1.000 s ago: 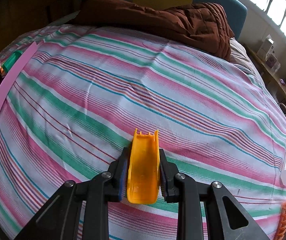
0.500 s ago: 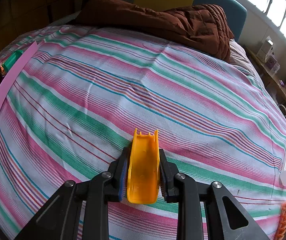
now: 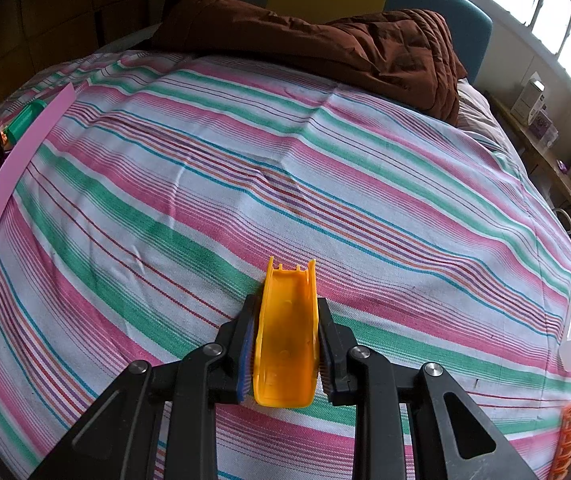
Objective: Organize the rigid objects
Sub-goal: 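Carry the red canister into the tray and open the left tool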
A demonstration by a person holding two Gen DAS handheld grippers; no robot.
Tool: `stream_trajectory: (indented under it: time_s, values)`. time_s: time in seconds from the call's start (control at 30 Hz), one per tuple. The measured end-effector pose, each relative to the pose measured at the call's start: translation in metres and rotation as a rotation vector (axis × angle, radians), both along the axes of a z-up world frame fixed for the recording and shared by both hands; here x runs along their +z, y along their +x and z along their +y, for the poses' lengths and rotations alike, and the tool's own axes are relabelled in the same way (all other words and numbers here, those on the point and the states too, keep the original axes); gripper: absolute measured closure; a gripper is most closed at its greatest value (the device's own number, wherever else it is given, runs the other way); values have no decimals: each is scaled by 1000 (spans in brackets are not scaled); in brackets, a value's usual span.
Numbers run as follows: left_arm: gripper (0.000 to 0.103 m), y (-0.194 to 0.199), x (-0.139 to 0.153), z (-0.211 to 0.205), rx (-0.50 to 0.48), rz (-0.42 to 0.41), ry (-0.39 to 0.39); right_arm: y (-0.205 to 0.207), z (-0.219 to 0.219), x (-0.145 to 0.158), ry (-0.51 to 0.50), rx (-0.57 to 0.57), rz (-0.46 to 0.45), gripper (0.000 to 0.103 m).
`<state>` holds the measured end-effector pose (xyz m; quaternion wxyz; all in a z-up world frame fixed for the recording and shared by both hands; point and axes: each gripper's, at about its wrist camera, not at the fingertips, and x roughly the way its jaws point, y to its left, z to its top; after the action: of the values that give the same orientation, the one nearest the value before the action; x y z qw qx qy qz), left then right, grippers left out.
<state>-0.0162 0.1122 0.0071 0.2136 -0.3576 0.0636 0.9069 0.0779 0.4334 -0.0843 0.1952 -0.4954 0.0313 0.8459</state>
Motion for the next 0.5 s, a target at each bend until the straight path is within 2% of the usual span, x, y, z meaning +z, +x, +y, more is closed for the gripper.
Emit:
stream_trajectory:
  time_s: [0.1, 0.3, 0.4, 0.5]
  values:
    - [77, -5, -4, -16, 20, -28, 20, -1, 0, 0, 5, 0, -3, 76]
    - [77, -28, -13, -64, 100, -137, 119, -4, -1, 1, 24, 4, -16, 76]
    - [77, -39, -22, -68, 96, -195, 162, -5, -1, 1, 26, 7, -20, 76]
    - [77, -46, -31, -57, 83, -208, 137, -5, -2, 1, 34, 7, -25, 76]
